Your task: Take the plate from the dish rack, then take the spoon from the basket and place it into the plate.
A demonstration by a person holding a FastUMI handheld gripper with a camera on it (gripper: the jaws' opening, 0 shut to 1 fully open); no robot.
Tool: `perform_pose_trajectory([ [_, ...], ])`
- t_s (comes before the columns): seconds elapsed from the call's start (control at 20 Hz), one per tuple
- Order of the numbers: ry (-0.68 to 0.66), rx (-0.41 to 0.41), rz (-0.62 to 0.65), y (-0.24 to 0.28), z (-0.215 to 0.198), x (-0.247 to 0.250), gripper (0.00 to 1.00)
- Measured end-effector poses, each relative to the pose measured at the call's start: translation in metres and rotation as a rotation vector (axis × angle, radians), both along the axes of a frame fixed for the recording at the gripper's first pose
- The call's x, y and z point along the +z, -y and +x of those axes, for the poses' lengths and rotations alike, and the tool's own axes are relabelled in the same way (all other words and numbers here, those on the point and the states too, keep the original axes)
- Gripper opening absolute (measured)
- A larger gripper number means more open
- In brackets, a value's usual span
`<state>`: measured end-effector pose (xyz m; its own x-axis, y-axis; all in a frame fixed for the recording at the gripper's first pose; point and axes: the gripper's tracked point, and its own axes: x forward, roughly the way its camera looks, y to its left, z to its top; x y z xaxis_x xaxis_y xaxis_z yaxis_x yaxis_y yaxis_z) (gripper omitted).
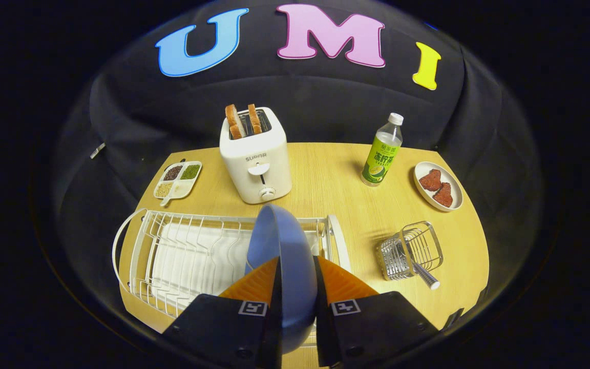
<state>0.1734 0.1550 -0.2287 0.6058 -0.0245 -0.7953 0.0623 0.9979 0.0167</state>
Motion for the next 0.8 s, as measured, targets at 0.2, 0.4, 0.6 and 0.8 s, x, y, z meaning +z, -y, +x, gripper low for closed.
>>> perform_pose_trajectory([
  [0.2, 0.047, -0.021, -0.048, 0.002, 0.001, 0.014, 0.3],
  [0.4, 0.071, -0.049, -0.086, -0.002, 0.006, 0.02, 0.3],
  [0.6, 0.118, -0.029, -0.166, -0.004, 0.012, 0.031, 0.3],
  [0.8, 0.166, -0.043, -0.196, 0.0, 0.012, 0.041, 0.3],
])
